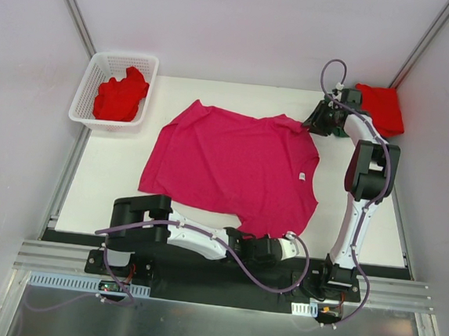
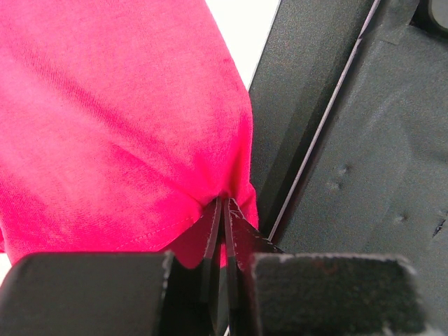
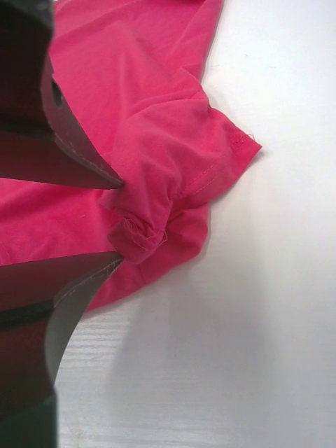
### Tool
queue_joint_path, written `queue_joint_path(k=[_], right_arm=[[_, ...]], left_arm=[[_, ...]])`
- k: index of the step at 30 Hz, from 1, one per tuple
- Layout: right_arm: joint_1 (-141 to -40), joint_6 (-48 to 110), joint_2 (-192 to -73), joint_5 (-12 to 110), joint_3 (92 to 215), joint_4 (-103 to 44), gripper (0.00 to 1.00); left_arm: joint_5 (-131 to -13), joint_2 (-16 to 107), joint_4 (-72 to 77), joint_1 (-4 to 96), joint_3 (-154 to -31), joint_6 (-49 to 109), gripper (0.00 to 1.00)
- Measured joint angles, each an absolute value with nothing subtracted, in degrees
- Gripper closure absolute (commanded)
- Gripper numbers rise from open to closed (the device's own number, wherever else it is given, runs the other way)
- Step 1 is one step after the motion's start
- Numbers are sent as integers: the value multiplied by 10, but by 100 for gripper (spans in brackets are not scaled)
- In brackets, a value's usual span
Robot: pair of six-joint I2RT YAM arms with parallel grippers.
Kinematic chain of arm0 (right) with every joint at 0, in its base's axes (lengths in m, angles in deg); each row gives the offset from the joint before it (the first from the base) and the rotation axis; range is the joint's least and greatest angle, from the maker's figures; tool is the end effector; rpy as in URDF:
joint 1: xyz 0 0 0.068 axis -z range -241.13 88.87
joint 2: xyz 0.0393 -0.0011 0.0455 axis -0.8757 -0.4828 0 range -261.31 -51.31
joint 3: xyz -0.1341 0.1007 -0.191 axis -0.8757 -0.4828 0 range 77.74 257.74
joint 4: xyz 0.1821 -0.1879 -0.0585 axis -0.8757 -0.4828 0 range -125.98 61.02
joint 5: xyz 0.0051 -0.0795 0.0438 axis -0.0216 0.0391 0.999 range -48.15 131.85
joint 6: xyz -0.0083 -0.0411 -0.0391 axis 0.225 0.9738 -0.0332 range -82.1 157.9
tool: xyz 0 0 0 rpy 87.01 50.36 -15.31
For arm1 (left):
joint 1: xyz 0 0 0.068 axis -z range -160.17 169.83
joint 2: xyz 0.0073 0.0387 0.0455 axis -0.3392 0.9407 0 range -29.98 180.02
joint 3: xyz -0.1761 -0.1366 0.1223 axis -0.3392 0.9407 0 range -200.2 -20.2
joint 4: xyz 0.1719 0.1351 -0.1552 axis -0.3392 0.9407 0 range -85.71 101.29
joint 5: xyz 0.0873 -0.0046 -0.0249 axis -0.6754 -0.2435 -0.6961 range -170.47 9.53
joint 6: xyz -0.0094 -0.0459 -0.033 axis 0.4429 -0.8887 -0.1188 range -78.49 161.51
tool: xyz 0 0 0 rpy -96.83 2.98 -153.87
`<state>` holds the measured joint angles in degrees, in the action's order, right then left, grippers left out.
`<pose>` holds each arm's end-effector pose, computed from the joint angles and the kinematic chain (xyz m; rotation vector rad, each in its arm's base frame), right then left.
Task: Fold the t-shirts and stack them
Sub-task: Flatten out the tshirt
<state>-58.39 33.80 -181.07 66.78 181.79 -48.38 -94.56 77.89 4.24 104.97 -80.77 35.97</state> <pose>0.5081 -0.0073 0.1678 -0.0731 2.3232 0.5230 0.0426 -0.3849 0.1187 1.4537 1.9267 -0.4619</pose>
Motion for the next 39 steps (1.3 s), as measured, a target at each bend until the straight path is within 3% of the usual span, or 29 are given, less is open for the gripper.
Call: queue_joint_path(k=[5, 8, 9, 11, 13, 29, 39], right_arm=[[-584, 333, -1822, 668, 1825, -480, 56], [-584, 328, -1829, 668, 1829, -480, 61], [-584, 327, -1832, 668, 1831, -479, 74], [-584, 325, -1835, 669, 1833, -478, 91], [-584, 322, -1838, 672, 1837, -477, 99], [-585, 322, -1834, 672, 1833, -461, 99], [-585, 333, -1767, 653, 1829, -456, 99]], left_arm=[[-945, 779, 43, 1049, -808, 359, 100], [-945, 779, 43, 1048, -808, 358, 100], [-945, 779, 43, 1048, -808, 358, 100], [-945, 779, 43, 1048, -808, 357, 100], [-945, 779, 43, 1048, -808, 356, 100], [-943, 772, 41, 1045, -798, 347, 100], [-950, 734, 51, 1044, -758, 332, 100]])
